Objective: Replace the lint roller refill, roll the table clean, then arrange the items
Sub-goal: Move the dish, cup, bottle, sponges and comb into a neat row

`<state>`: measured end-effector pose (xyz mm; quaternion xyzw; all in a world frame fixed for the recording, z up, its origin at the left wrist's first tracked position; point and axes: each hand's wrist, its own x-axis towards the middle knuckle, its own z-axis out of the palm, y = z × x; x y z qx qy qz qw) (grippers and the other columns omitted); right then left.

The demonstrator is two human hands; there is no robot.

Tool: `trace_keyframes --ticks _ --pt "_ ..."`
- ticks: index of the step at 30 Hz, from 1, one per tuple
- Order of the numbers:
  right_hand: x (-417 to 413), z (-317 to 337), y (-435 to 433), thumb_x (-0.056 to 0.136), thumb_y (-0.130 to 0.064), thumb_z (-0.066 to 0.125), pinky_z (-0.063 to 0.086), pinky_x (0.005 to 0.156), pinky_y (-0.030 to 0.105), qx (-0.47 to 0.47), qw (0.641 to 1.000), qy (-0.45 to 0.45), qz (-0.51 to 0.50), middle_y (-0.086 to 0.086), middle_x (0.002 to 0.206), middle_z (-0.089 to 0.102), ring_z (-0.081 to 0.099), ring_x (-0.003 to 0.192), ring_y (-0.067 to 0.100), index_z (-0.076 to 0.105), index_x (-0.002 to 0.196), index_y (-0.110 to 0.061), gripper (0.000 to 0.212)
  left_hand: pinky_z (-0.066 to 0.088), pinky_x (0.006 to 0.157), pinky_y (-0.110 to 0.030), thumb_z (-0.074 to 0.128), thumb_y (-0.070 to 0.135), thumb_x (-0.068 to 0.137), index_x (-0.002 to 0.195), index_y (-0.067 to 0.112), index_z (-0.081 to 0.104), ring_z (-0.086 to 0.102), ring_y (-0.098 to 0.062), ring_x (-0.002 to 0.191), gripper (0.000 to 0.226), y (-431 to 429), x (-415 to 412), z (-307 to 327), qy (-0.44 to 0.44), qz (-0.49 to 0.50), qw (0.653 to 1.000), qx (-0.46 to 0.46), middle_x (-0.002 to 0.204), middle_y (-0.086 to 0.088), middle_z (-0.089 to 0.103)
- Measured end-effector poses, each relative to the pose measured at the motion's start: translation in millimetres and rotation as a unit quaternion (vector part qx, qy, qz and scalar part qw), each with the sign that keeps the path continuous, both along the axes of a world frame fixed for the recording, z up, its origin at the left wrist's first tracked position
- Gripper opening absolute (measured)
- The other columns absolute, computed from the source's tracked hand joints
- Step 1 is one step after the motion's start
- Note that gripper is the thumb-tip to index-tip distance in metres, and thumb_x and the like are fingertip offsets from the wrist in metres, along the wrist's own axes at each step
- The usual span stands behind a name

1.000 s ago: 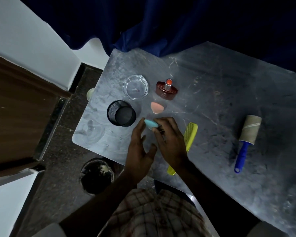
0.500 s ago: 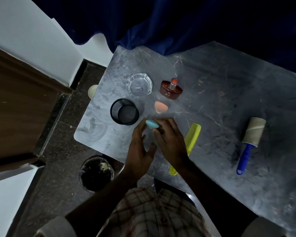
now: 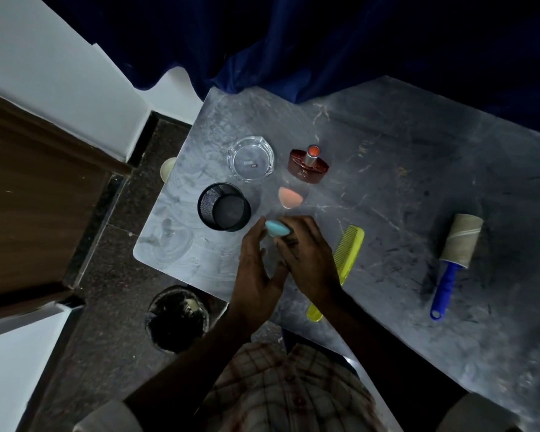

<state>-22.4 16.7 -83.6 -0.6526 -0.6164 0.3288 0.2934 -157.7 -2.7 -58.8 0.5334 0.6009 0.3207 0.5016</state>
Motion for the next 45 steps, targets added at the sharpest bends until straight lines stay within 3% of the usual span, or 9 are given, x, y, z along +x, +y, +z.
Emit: trace_keyframes --ticks 8,11,15,19,22,26,30,38,45 --pt "0.2 -0.7 -1.2 0.100 -0.028 0.062 0.036 0.091 -0.006 -0.012 1.000 0.015 0.008 -0.009 0.136 0.052 0.047 0.113 -0.019 0.054 0.139 -0.021 0.040 0.049 0.118 -0.045 0.072 0.012 0.090 0.156 0.035 0.032 0.045 -0.013 0.150 0.081 -1.2 2.0 -3.6 0.009 0.025 1.000 -0.017 0.160 0.012 0.042" --pt "1.0 0.8 -2.0 0.097 -0.032 0.063 0.044 0.090 0.000 -0.021 0.999 0.030 0.009 -0.011 0.139 0.050 0.053 0.111 -0.011 0.052 0.141 -0.023 0.046 0.049 0.118 -0.047 0.071 0.011 0.090 0.157 0.033 0.034 0.046 -0.013 0.150 0.080 -2.4 1.7 -5.7 0.002 0.036 0.999 -0.020 0.160 0.012 0.043" --pt "4.2 5.0 -3.5 0.092 -0.036 0.064 0.060 0.086 0.023 -0.028 0.998 0.054 0.003 -0.014 0.141 0.046 0.064 0.107 0.000 0.050 0.143 -0.027 0.054 0.048 0.119 -0.044 0.073 0.009 0.092 0.160 0.024 0.034 0.046 -0.011 0.149 0.080 -2.7 2.5 -3.1 -0.011 0.037 0.999 -0.038 0.159 0.012 0.044" --pt "19.3 9.3 -11.1 0.090 -0.022 0.072 0.061 0.080 0.023 -0.030 0.999 0.040 0.002 -0.013 0.144 0.044 0.064 0.101 0.000 0.048 0.146 -0.027 0.062 0.050 0.114 -0.034 0.068 0.019 0.090 0.161 0.014 0.034 0.048 -0.011 0.146 0.079 -8.5 -3.9 4.8 -0.031 0.079 0.995 -0.047 0.159 0.004 0.046" --pt "49.4 15.1 -16.1 0.086 -0.012 0.069 0.062 0.074 0.029 -0.029 0.998 0.012 -0.063 -0.015 0.138 0.049 0.067 0.088 -0.001 0.052 0.141 -0.031 0.061 0.054 0.097 -0.017 0.066 0.028 0.089 0.154 0.016 0.046 0.061 -0.003 0.130 0.070 -25.7 -14.0 9.1 -0.016 0.083 0.995 -0.045 0.145 0.010 0.059" --pt "103.2 17.4 -12.7 0.083 -0.014 0.069 0.061 0.076 0.038 -0.041 0.985 -0.104 -0.132 -0.002 0.132 0.055 0.067 0.078 0.007 0.053 0.133 -0.032 0.055 0.057 0.083 -0.024 0.068 0.027 0.088 0.137 0.021 0.065 0.071 -0.014 0.106 0.050 -54.2 -15.1 2.5 0.044 -0.068 0.996 -0.045 0.119 0.007 0.071" --pt "132.2 10.1 -11.6 0.088 -0.022 0.072 0.057 0.091 0.046 -0.124 0.970 -0.177 -0.114 0.011 0.137 0.054 0.066 0.112 0.038 0.056 0.133 -0.019 0.048 0.058 0.093 -0.031 0.067 0.051 0.088 0.145 0.039 0.052 0.062 -0.010 0.120 0.061 -60.5 9.7 -16.7 0.233 -0.289 0.928 0.022 0.134 0.016 0.060" --pt "135.5 2.7 -14.8 0.084 -0.026 0.069 0.054 0.079 0.039 -0.157 0.962 -0.203 -0.090 0.006 0.121 0.053 0.065 0.099 0.035 0.060 0.113 -0.025 0.030 0.061 0.063 -0.037 0.066 0.061 0.077 0.141 0.037 0.049 0.069 -0.019 0.107 0.071 -58.0 35.4 -39.6 0.341 -0.315 0.884 0.059 0.129 0.011 0.055" --pt "138.6 2.1 -10.6 0.079 -0.032 0.076 0.056 0.082 0.041 -0.202 0.964 -0.126 -0.122 0.005 0.111 0.057 0.065 0.097 0.031 0.058 0.109 -0.023 0.036 0.062 0.062 -0.038 0.066 0.057 0.081 0.142 0.038 0.049 0.067 -0.017 0.110 0.066 -65.5 40.6 -35.5 0.351 -0.304 0.885 0.046 0.133 0.015 0.051"
